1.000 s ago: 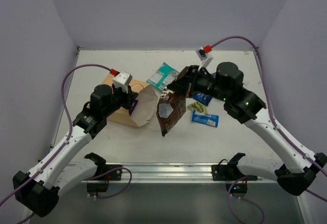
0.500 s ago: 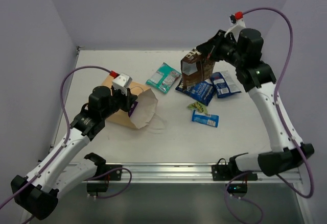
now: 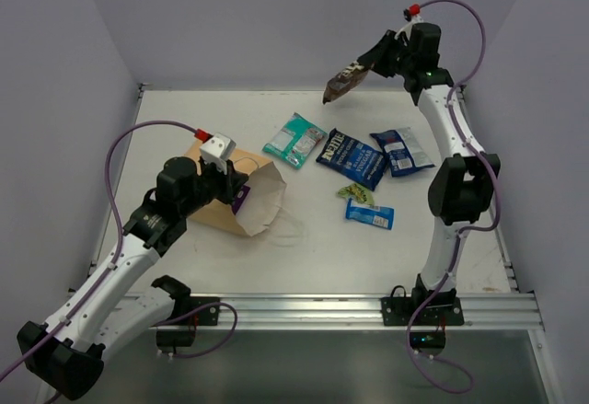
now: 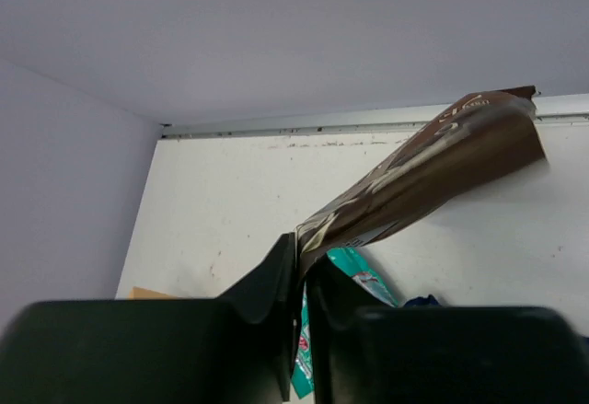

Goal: Take the snacks out of the paper bag

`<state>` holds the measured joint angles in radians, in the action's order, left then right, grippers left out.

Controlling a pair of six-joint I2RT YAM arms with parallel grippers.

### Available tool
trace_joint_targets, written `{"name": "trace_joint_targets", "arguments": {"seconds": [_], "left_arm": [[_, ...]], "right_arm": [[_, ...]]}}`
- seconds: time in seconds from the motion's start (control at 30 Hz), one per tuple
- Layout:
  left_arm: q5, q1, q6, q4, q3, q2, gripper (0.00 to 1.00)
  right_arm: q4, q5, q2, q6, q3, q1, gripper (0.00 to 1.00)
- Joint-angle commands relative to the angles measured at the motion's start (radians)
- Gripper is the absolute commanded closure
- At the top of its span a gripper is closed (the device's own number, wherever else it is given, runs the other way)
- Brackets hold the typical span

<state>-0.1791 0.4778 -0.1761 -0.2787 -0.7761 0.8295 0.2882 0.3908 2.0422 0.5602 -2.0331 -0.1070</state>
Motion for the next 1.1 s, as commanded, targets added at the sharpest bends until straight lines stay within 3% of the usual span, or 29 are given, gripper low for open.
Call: {"name": "trace_joint_targets", "arguments": {"seconds": [0.0, 0.07, 0.1, 0.17, 0.2, 0.33, 0.57, 0.73, 0.93, 1.07], "left_arm": [[-0.028, -0.007, -0.028, 0.021, -0.028, -0.017, 1.00], [-0.030, -0.007, -0.028, 0.021, -0.028, -0.018, 1.00], [-0.033, -0.007, -0.028, 0.021, -0.026, -0.018, 1.00], [-0.036, -0.007, -0.025, 0.021, -0.028, -0.015, 1.00], [-0.040, -0.007, -0.025, 0.022, -0.028, -0.010, 1.00], [-0.057, -0.007, -0.017, 0.022, -0.038, 0.005, 1.00], [-0.074, -0.007, -0.002, 0.027, -0.084, 0.037, 1.00], [-0.085, -0.005, 0.009, 0.029, -0.104, 0.053, 1.00], [-0.089, -0.007, 0.004, 0.027, -0.106, 0.043, 1.00], [-0.095, -0.005, -0.016, 0.039, -0.100, 0.034, 1.00]], "right_arm": [[-0.169, 0.048, -0.019, 0.015, 0.055, 0.076, 0.82], [-0.161, 0.056, -0.011, 0.035, 0.175, 0.134, 0.66], [-0.158, 0.040, -0.022, 0.035, 0.221, 0.147, 0.51], [-0.152, -0.021, -0.090, 0.026, 0.377, 0.168, 0.40], [-0.149, -0.091, -0.118, 0.014, 0.420, 0.171, 0.26], [-0.055, -0.271, -0.249, 0.000, 0.569, 0.176, 0.18], [-0.044, -0.372, -0.595, 0.056, 0.886, 0.115, 0.16], [-0.148, -0.265, -0.815, 0.075, 1.020, -0.125, 0.18], [-0.326, -0.193, -0.843, 0.257, 1.159, -0.446, 0.22], [-0.467, -0.196, -0.775, 0.363, 1.185, -0.575, 0.23]]}}
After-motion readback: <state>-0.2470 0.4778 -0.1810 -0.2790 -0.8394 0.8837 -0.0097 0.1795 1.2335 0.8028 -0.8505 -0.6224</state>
